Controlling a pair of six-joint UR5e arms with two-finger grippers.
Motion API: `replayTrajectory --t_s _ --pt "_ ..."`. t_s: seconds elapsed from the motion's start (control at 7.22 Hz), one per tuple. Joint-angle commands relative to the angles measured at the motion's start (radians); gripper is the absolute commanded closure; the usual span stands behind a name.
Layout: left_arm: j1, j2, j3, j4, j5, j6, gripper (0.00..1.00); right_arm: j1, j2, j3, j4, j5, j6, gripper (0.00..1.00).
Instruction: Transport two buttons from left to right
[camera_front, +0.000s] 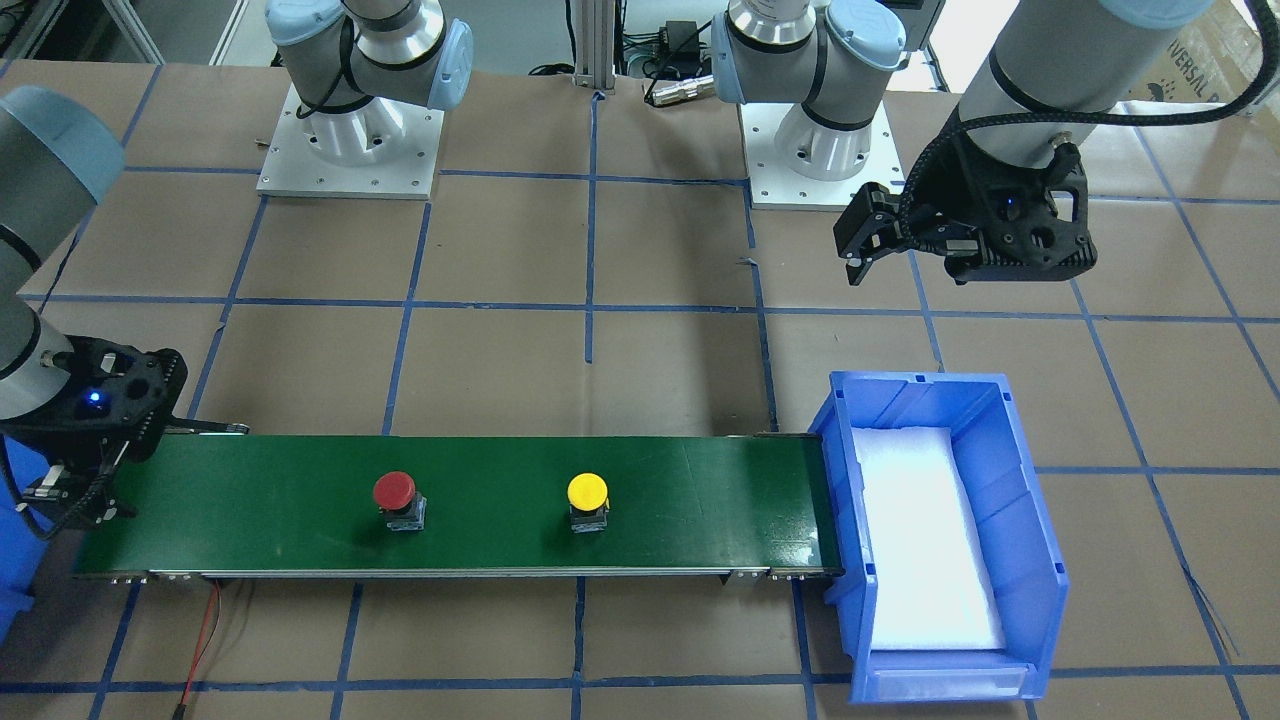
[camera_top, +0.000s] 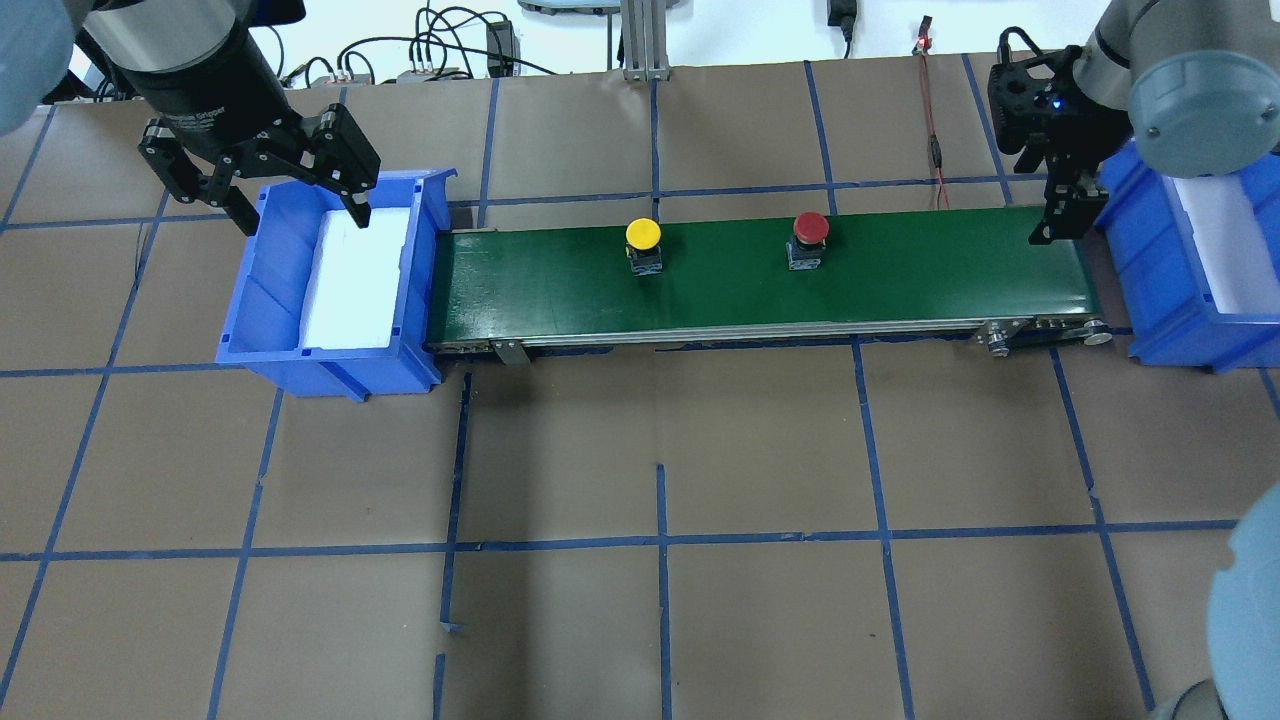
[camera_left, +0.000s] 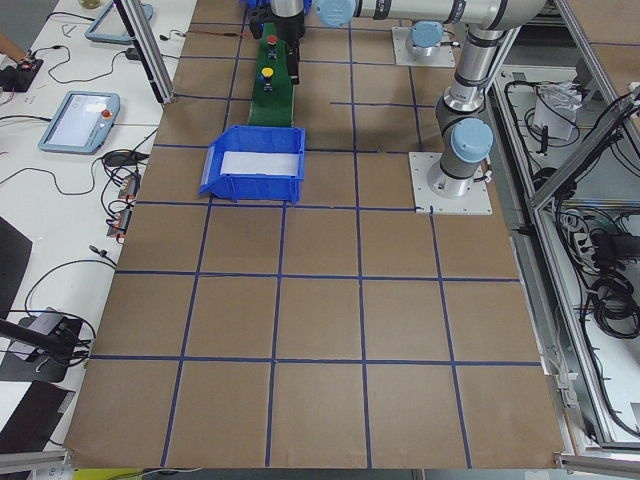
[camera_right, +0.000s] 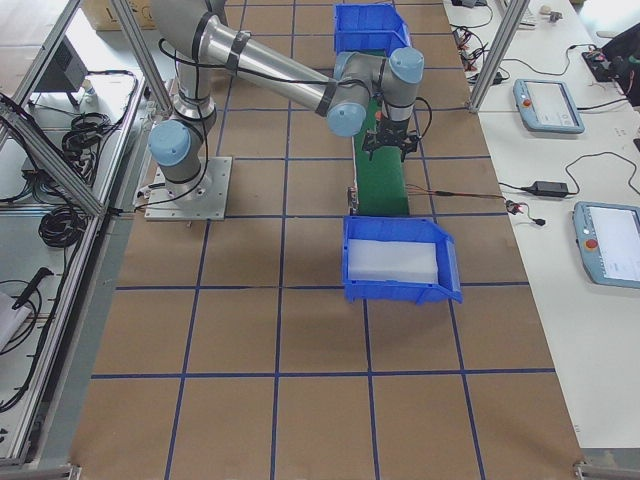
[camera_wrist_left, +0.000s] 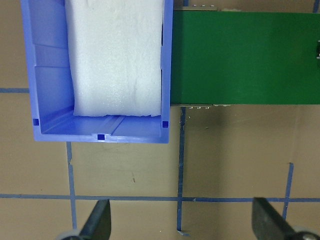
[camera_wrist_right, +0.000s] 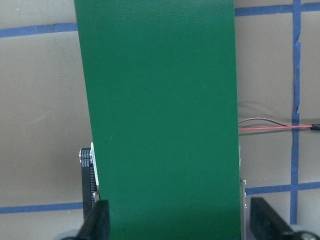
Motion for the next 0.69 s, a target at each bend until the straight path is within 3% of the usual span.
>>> replayTrajectory --t_s 0.0,0.55 --pt "0.000 0.000 0.000 0.003 0.000 0.000 0.00 0.002 0.000 0.002 -0.017 -0.001 -0.002 0.00" --pt "0.000 0.000 0.000 0.000 0.003 0.000 0.00 0.006 0.047 0.002 -0.046 -0.001 -0.083 0.00"
